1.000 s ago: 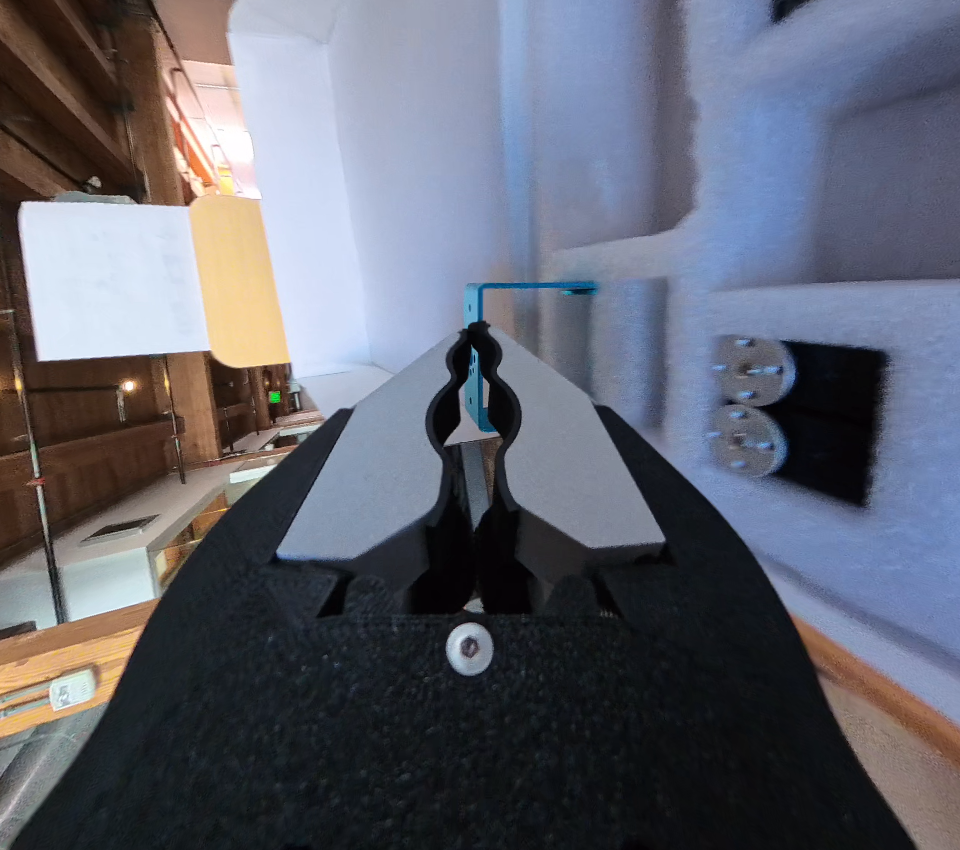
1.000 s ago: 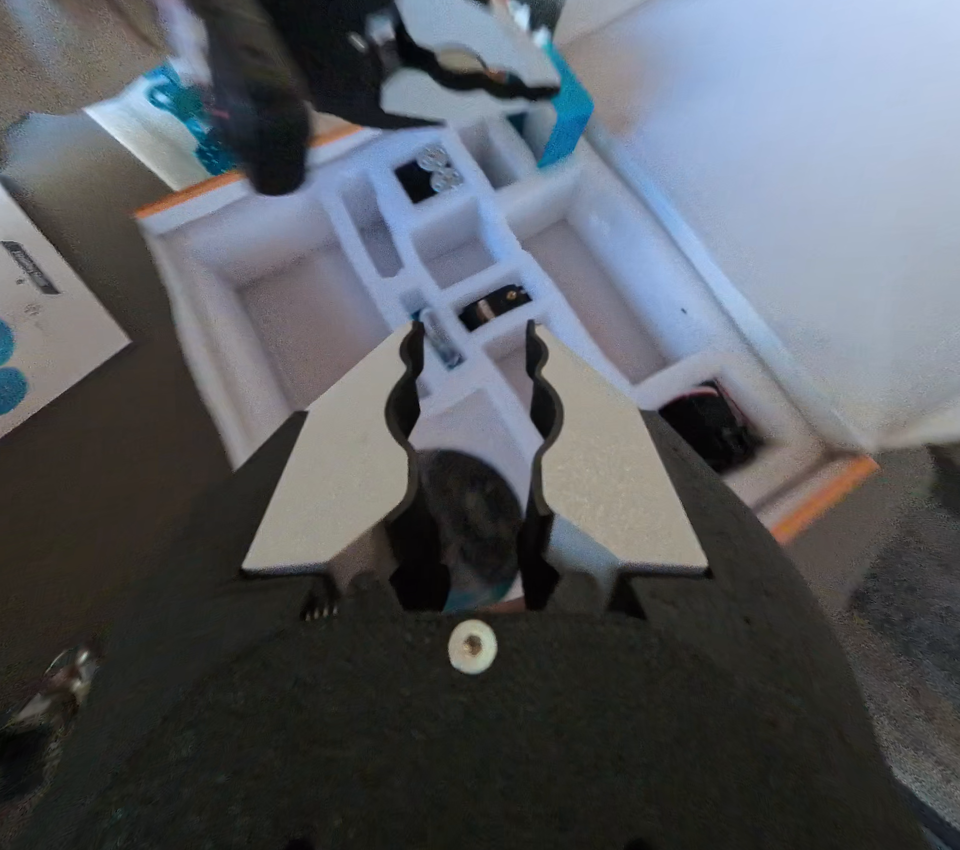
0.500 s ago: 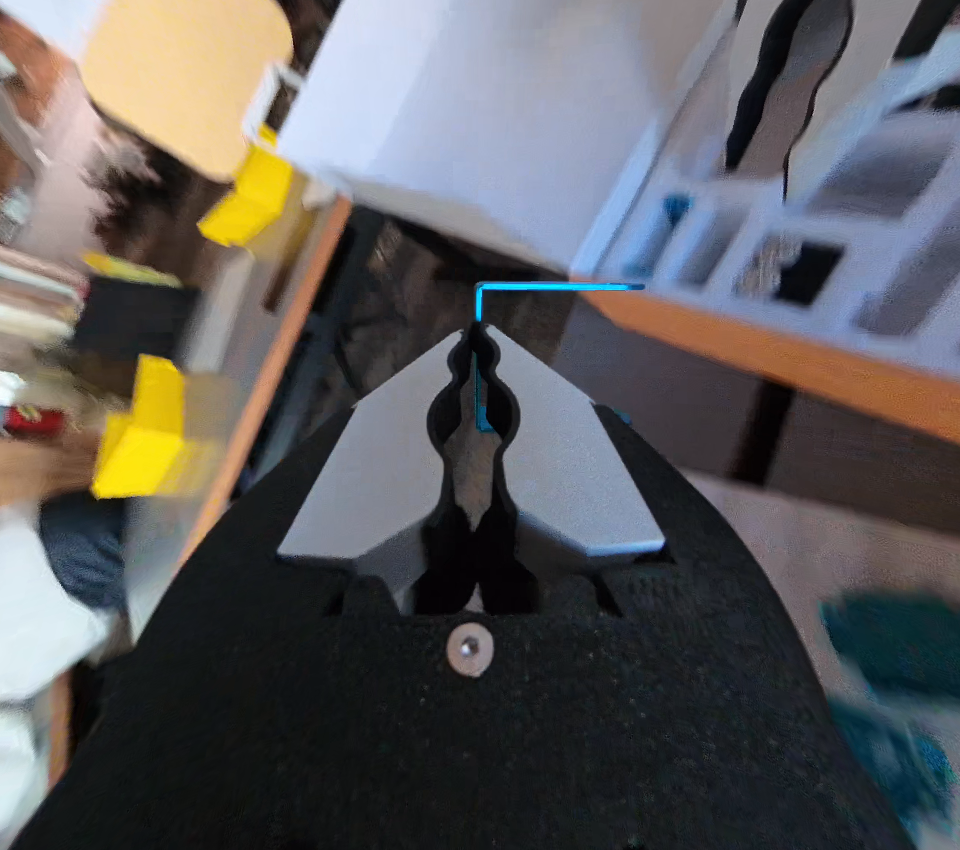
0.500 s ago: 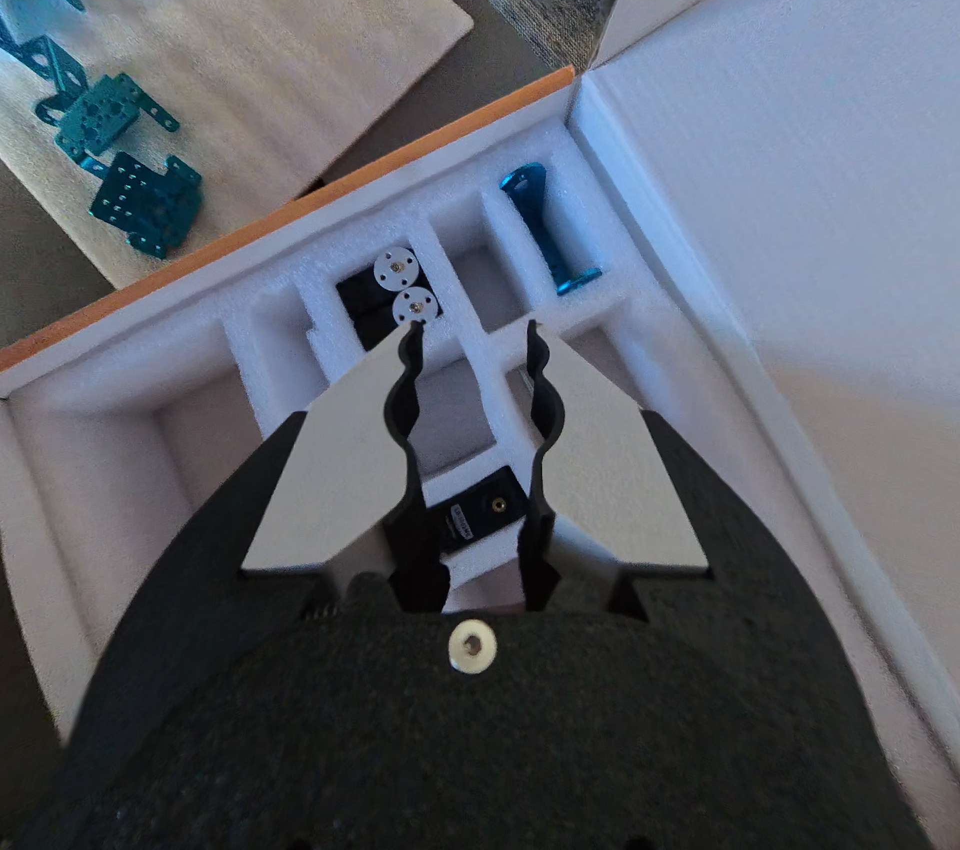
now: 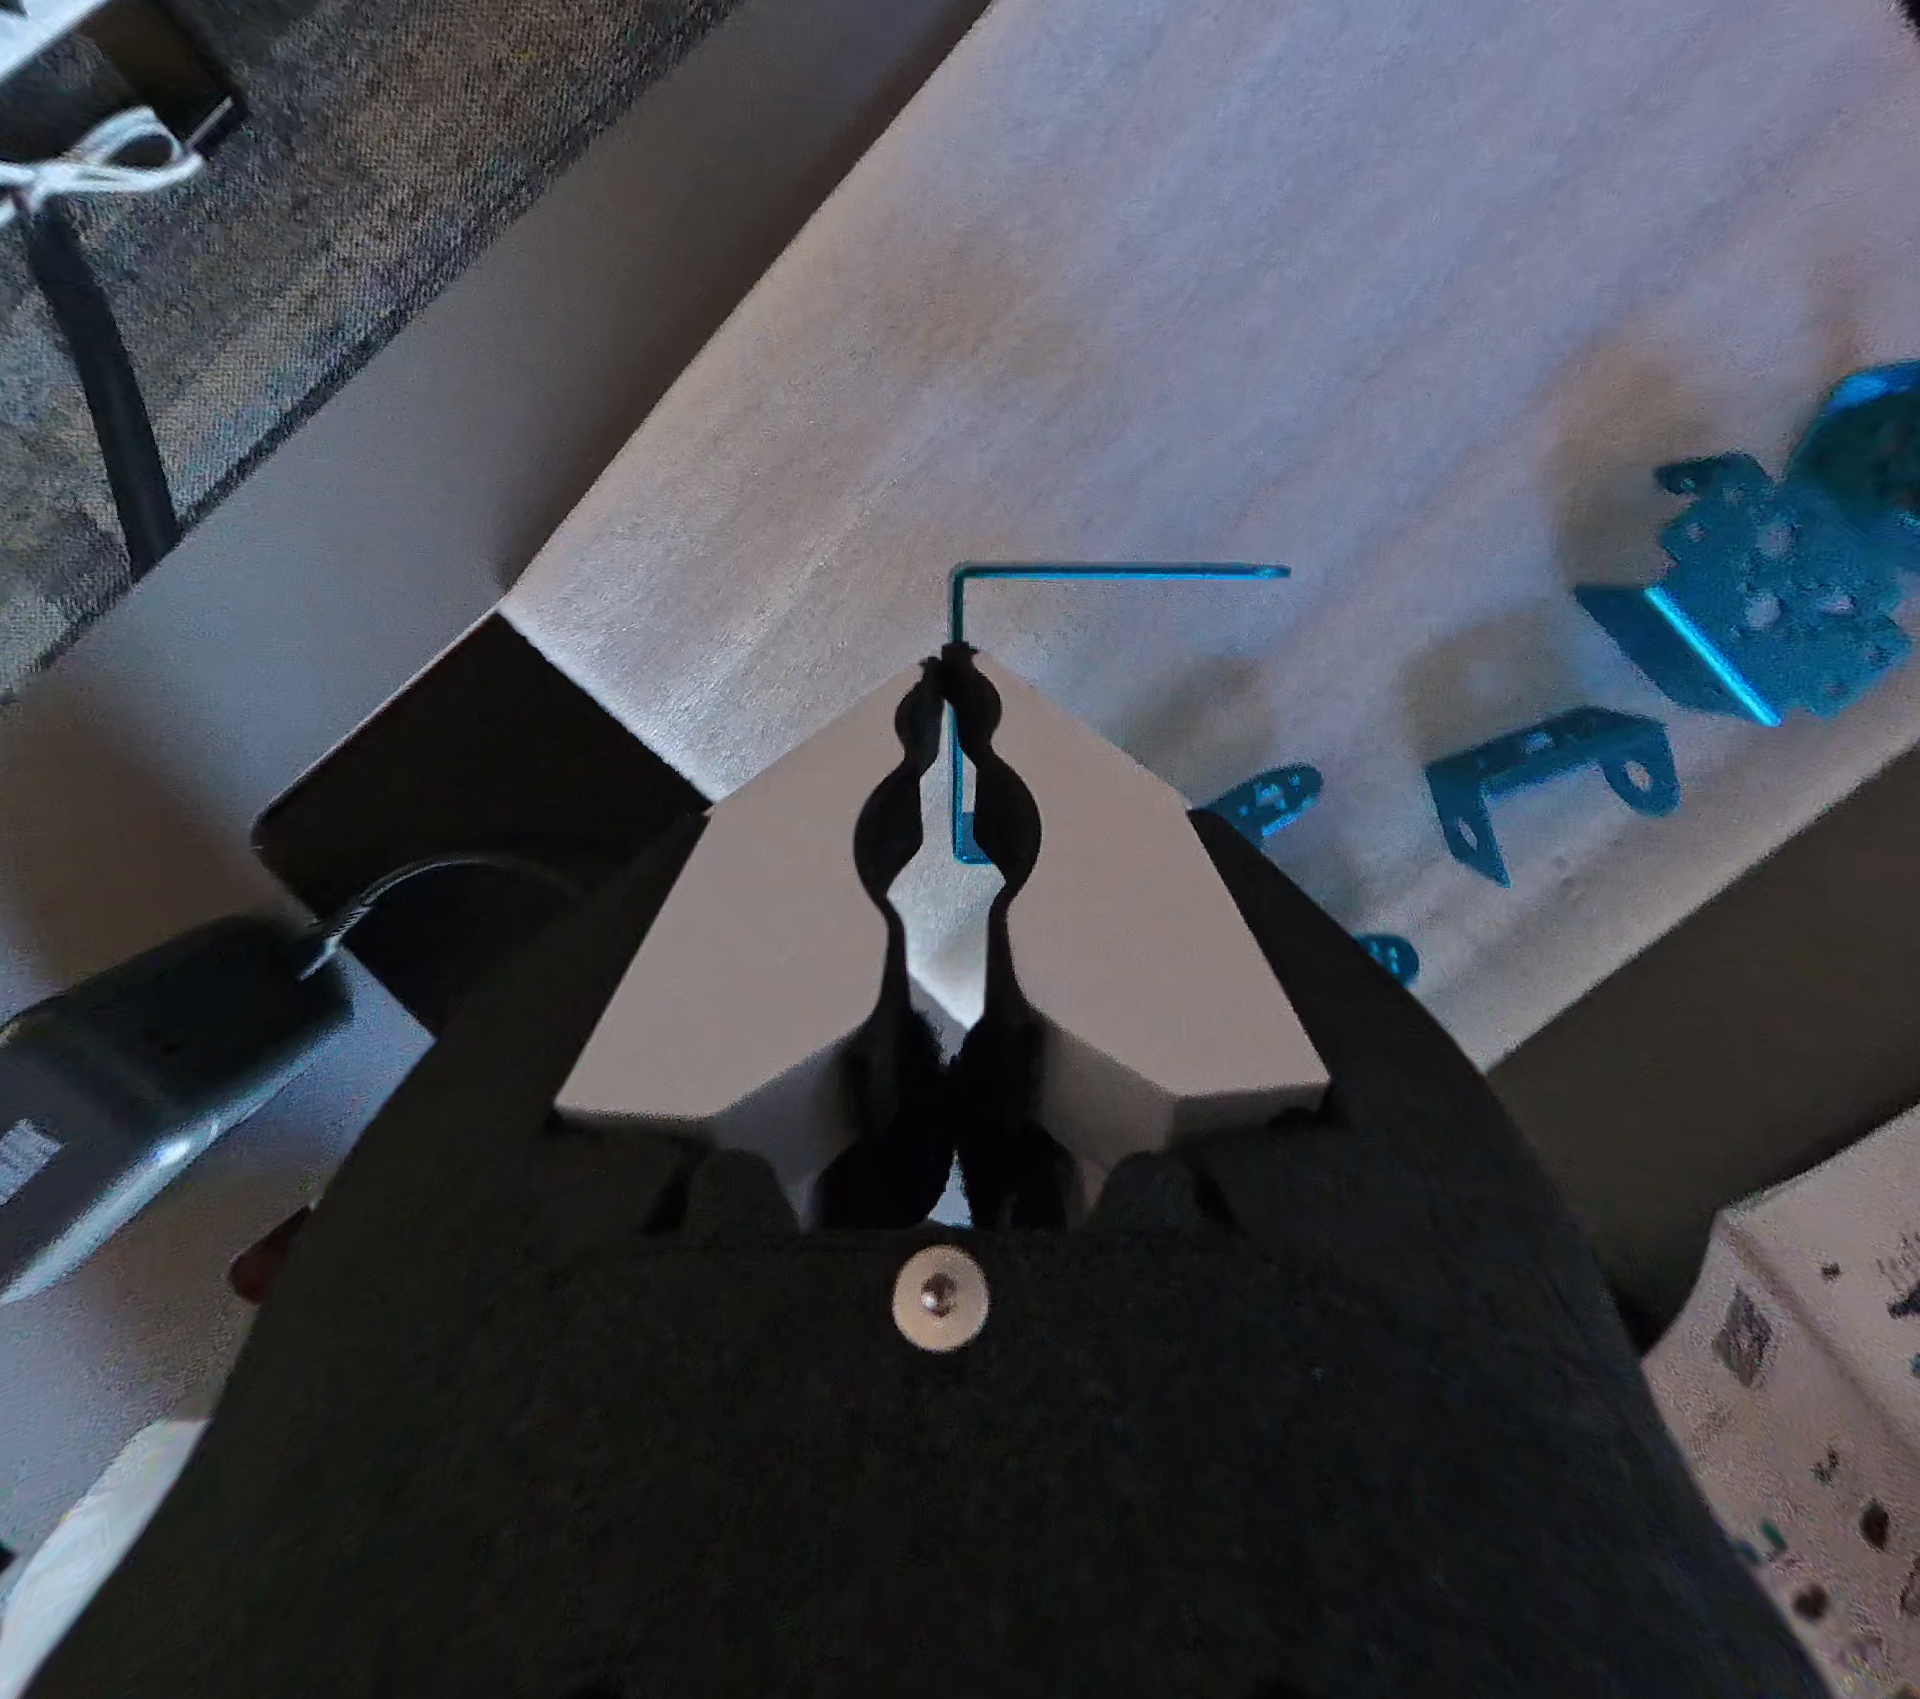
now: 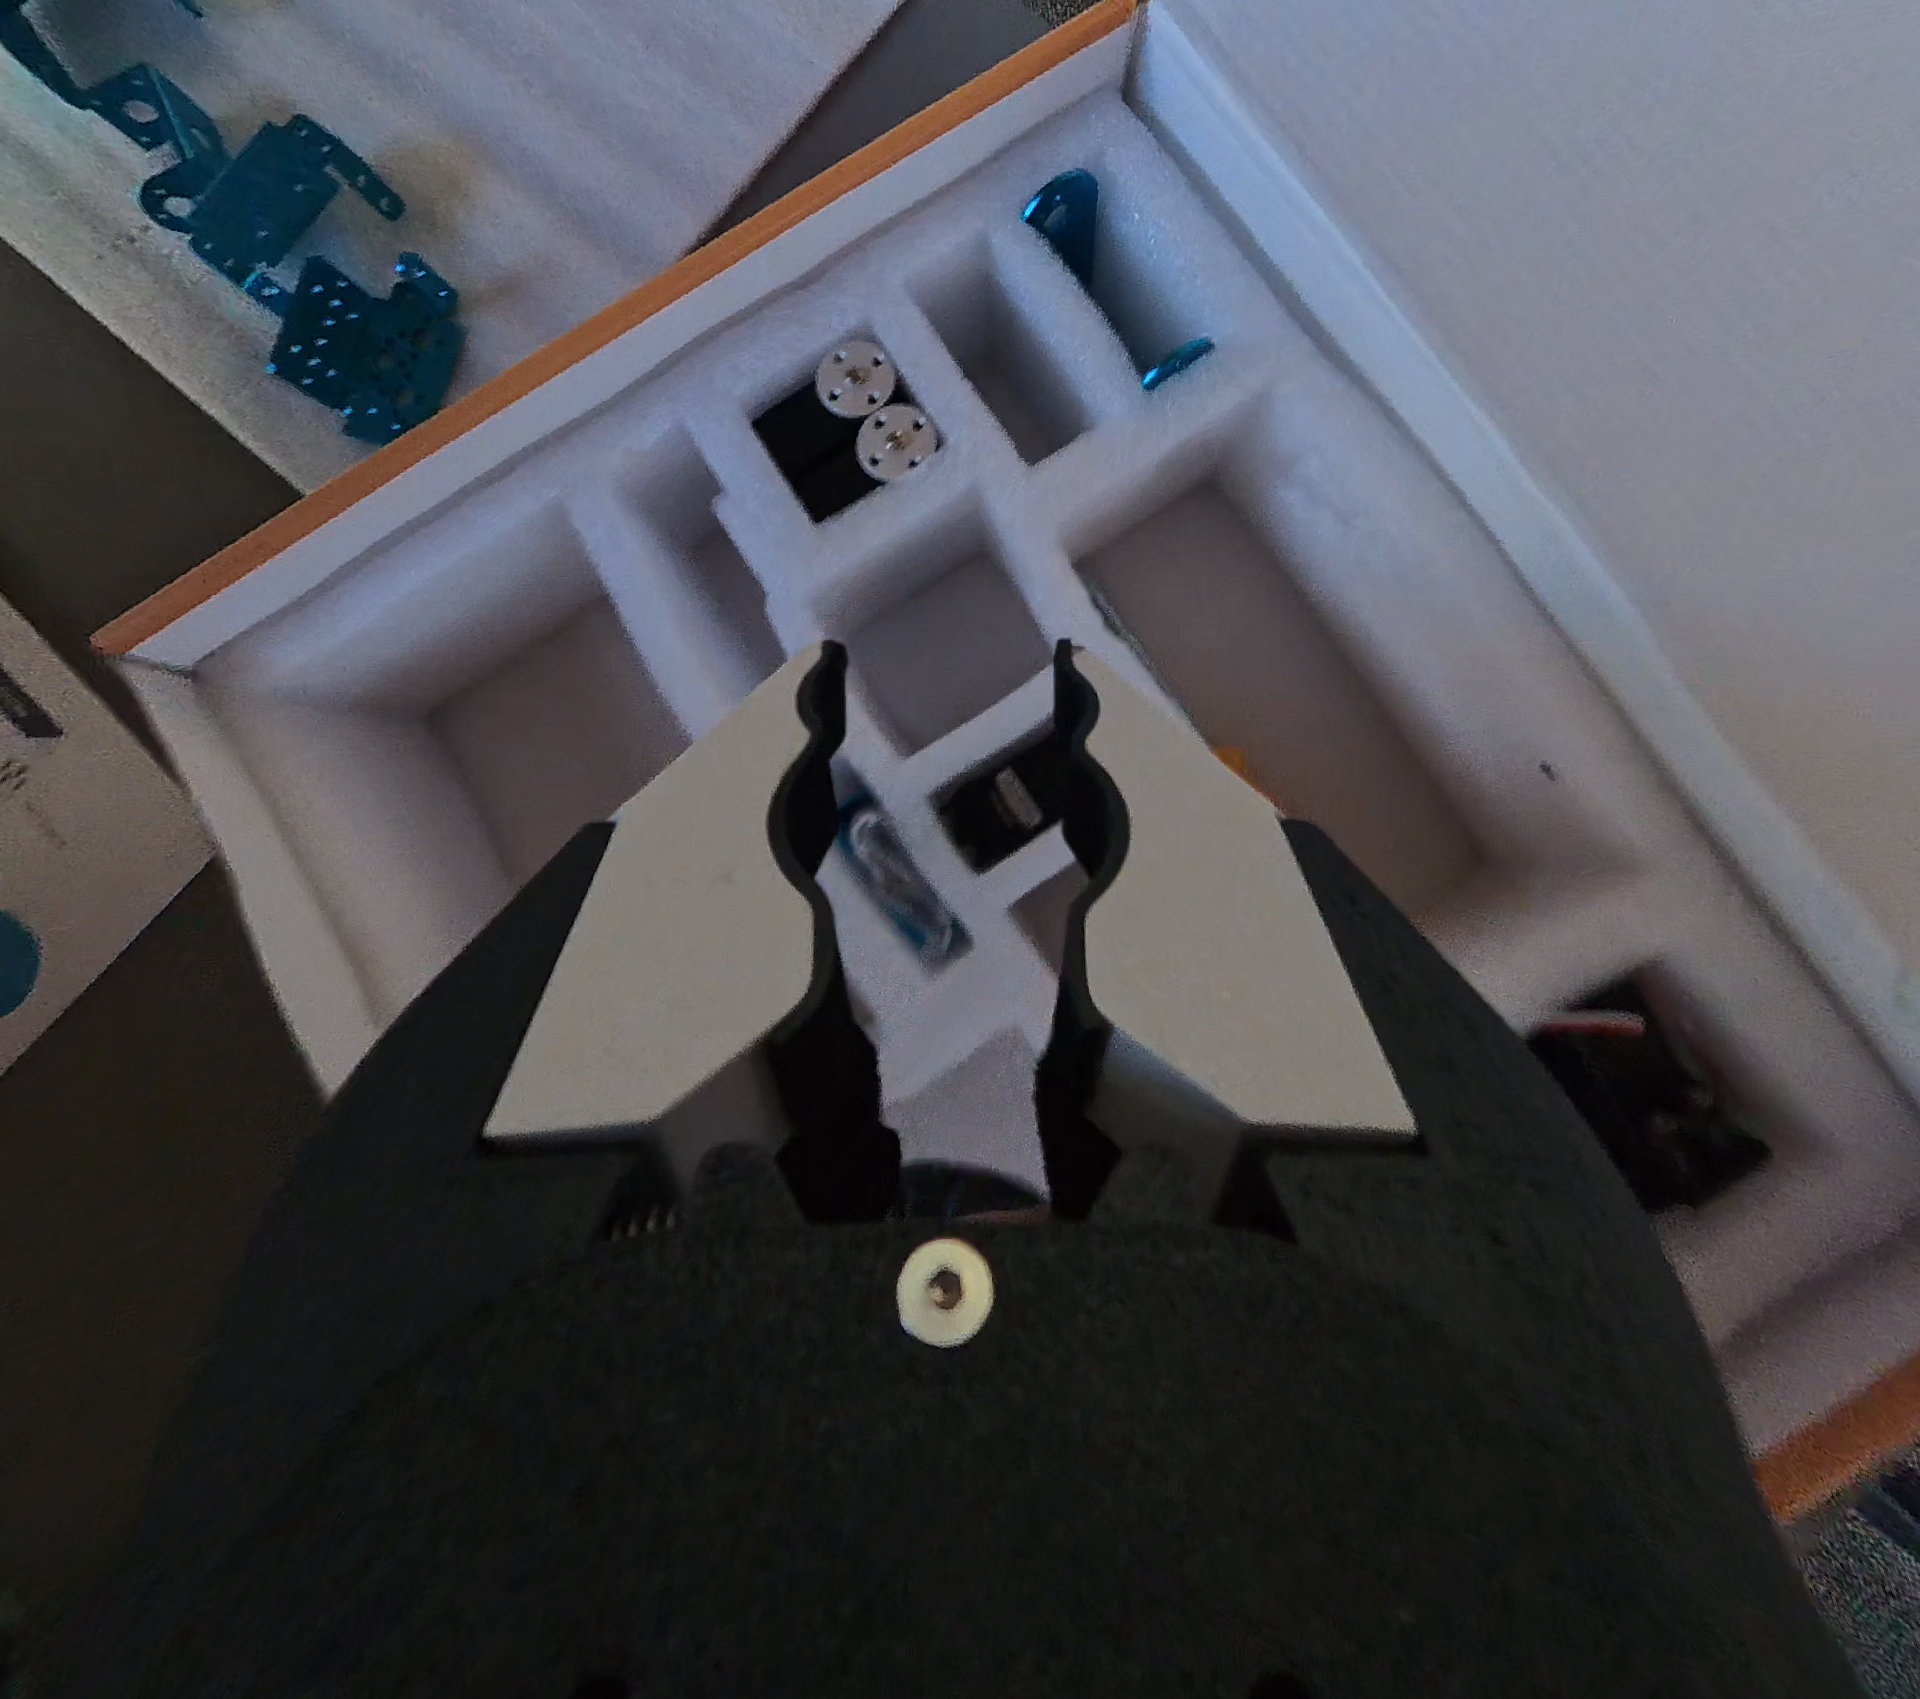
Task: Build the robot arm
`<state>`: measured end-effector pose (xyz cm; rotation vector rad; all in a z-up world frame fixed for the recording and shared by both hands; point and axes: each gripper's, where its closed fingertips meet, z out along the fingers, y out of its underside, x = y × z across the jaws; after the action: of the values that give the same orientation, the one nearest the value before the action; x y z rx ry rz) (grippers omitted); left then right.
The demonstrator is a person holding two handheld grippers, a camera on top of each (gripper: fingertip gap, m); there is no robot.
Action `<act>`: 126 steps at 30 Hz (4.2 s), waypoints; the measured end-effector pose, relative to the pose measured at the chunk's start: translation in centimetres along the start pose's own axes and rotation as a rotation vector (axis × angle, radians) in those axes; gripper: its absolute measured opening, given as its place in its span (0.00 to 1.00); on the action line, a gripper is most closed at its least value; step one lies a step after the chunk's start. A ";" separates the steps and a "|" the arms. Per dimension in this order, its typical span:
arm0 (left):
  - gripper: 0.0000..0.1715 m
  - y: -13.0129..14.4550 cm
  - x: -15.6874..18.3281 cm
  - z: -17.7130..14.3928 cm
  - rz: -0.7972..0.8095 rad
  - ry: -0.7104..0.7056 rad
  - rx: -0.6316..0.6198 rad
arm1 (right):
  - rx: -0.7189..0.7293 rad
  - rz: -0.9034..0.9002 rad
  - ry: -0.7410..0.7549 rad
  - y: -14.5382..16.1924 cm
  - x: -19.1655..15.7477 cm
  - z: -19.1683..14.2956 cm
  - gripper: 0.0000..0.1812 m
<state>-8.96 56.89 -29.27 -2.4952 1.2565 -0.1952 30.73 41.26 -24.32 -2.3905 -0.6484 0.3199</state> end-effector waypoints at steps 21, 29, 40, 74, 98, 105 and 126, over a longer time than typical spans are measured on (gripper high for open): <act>0.27 -2.9 -0.4 -0.4 -0.079 -0.184 0.039 | 0.015 0.113 0.032 -0.5 1.5 0.7 0.16; 0.27 -13.2 12.7 -1.5 -0.006 0.058 0.197 | -0.099 0.450 0.062 -4.4 4.8 5.3 0.09; 0.12 -17.5 17.8 -0.9 -0.094 0.260 0.353 | -0.310 0.570 0.101 -4.6 4.4 7.4 0.08; 0.00 -0.7 -1.3 1.1 -0.235 0.135 0.180 | -0.024 0.158 -0.122 -16.7 -10.1 9.0 0.14; 0.11 -0.2 -1.1 -0.4 -0.290 0.365 0.361 | -0.193 -0.229 -0.039 -17.7 -22.8 28.5 0.00; 0.14 -0.9 -2.5 -5.8 -0.315 0.461 0.564 | -0.197 -0.143 -0.077 -17.9 -23.4 29.1 0.00; 0.14 7.0 10.4 -8.9 0.152 0.050 0.435 | 0.019 -0.071 -0.152 -18.0 -22.7 -3.2 0.18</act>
<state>-10.44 42.59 -23.83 -2.0296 1.2592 -0.4434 5.99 39.93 -8.94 -2.3344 -0.7936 0.4781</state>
